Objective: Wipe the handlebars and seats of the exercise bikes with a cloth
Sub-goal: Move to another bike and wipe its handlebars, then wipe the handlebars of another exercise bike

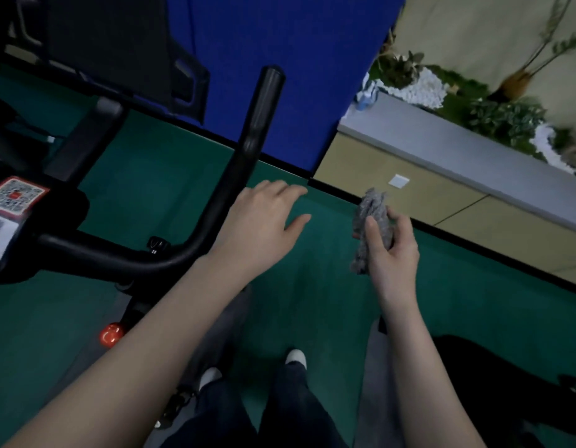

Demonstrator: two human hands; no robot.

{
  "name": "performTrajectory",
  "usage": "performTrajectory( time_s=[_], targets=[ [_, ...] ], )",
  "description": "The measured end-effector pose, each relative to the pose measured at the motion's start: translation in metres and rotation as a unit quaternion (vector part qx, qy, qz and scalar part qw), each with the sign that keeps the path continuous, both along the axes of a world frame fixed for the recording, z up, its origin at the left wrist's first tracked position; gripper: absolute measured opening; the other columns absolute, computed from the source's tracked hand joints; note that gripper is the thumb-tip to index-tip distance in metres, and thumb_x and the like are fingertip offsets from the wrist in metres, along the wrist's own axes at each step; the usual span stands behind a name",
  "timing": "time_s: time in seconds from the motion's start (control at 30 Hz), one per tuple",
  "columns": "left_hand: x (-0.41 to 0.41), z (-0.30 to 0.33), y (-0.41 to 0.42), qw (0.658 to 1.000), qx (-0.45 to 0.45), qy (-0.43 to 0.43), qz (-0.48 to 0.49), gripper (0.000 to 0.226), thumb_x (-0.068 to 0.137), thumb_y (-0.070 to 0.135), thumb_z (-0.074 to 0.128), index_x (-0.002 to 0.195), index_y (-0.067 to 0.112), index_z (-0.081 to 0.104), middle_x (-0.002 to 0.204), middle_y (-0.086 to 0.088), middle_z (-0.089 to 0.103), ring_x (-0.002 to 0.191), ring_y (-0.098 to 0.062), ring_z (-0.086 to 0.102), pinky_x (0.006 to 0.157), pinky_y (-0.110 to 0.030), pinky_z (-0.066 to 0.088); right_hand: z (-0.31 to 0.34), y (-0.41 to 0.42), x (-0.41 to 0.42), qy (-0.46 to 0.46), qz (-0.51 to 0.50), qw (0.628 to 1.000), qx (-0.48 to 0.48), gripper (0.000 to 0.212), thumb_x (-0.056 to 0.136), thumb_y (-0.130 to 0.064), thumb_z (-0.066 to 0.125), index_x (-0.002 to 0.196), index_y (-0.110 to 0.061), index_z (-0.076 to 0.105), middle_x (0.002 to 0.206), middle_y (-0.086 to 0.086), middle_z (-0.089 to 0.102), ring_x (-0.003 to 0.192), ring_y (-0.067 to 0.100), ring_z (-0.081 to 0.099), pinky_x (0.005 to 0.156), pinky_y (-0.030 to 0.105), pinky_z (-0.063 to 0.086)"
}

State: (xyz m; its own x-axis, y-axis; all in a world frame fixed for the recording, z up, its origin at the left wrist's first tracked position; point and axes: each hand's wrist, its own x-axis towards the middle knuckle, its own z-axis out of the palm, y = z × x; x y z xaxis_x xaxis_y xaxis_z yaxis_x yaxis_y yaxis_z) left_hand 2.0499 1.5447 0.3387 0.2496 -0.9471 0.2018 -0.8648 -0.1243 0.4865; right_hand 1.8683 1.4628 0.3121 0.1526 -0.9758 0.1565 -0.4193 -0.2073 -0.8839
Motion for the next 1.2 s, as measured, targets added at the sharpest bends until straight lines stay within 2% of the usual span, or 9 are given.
performTrajectory(
  time_s=[0.1,0.33,0.4,0.47,0.53,0.67,0.73,1.03,1.2],
  targets=[
    [-0.015,-0.009,-0.016,1.000,0.023,-0.005,-0.007,0.043,0.093,0.037,0.052,0.130,0.015,0.052,0.120,-0.002,0.061,0.112,-0.022,0.054,0.096,-0.038,0.040,-0.004,-0.013,-0.023,0.011,-0.007,1.000,-0.003,0.015,0.094,-0.023,0.059,0.108,-0.022,0.058,0.082,-0.022,0.060,0.067,-0.016,0.055,0.058,0.001,0.038],
    [-0.083,-0.037,-0.072,0.995,0.096,-0.022,-0.024,0.046,0.094,0.040,0.051,0.132,0.014,0.051,0.128,-0.003,0.058,0.118,-0.023,0.051,0.100,-0.037,0.038,-0.012,-0.059,-0.105,0.035,-0.005,0.999,0.006,0.021,0.094,-0.022,0.058,0.115,-0.018,0.061,0.085,-0.020,0.062,0.069,-0.008,0.056,0.062,0.006,0.042],
    [-0.106,-0.048,-0.089,0.992,0.120,-0.023,-0.027,0.048,0.093,0.042,0.052,0.133,0.015,0.050,0.130,-0.003,0.057,0.120,-0.023,0.050,0.102,-0.037,0.036,-0.014,-0.075,-0.135,0.053,-0.001,0.999,0.009,0.025,0.094,-0.022,0.058,0.118,-0.016,0.060,0.092,-0.012,0.066,0.082,-0.001,0.059,0.073,0.012,0.046],
    [-0.129,-0.058,-0.104,0.989,0.142,-0.024,-0.029,0.049,0.093,0.042,0.051,0.134,0.015,0.049,0.132,-0.003,0.056,0.122,-0.023,0.048,0.102,-0.036,0.035,-0.015,-0.090,-0.163,0.072,0.003,0.997,0.013,0.029,0.094,-0.021,0.058,0.121,-0.012,0.059,0.106,0.002,0.066,0.097,0.015,0.060,0.087,0.028,0.048],
    [-0.149,-0.066,-0.119,0.987,0.157,-0.024,-0.028,0.049,0.093,0.043,0.051,0.134,0.016,0.049,0.133,-0.003,0.055,0.124,-0.023,0.046,0.103,-0.036,0.032,-0.017,-0.105,-0.190,0.082,0.000,0.996,0.017,0.028,0.094,-0.020,0.059,0.121,-0.011,0.060,0.109,0.006,0.064,0.100,0.018,0.059,0.090,0.033,0.048],
    [-0.180,-0.081,-0.143,0.983,0.180,-0.029,-0.034,0.053,0.094,0.047,0.048,0.137,0.017,0.045,0.139,-0.001,0.050,0.131,-0.020,0.039,0.107,-0.035,0.027,-0.027,-0.132,-0.229,0.076,-0.008,0.996,0.044,0.024,0.094,-0.018,0.059,0.116,-0.013,0.062,0.090,-0.020,0.062,0.081,-0.014,0.056,0.072,0.003,0.040],
    [-0.188,-0.088,-0.153,0.980,0.194,-0.031,-0.040,0.057,0.093,0.050,0.046,0.140,0.018,0.041,0.146,0.000,0.043,0.136,-0.018,0.033,0.110,-0.035,0.024,-0.033,-0.145,-0.240,0.074,-0.010,0.995,0.059,0.022,0.093,-0.017,0.059,0.115,-0.013,0.063,0.088,-0.025,0.059,0.077,-0.022,0.054,0.066,-0.003,0.035],
    [-0.164,-0.105,-0.216,0.979,0.198,-0.042,-0.008,0.074,0.088,0.063,0.038,0.147,0.018,0.030,0.155,0.001,0.029,0.144,-0.017,0.020,0.117,-0.037,0.013,-0.046,-0.232,-0.212,0.066,0.038,0.995,0.072,0.018,0.092,-0.016,0.061,0.109,-0.015,0.065,0.083,-0.022,0.062,0.073,-0.017,0.056,0.063,-0.002,0.036],
    [-0.125,-0.122,-0.275,0.980,0.196,-0.013,0.025,0.075,0.087,0.064,0.037,0.147,0.020,0.030,0.155,0.002,0.027,0.143,-0.017,0.019,0.114,-0.036,0.014,-0.048,-0.308,-0.158,0.112,0.081,0.990,0.038,0.025,0.091,-0.017,0.063,0.115,-0.013,0.065,0.101,-0.001,0.069,0.084,0.003,0.059,0.069,0.004,0.039]
  ],
)
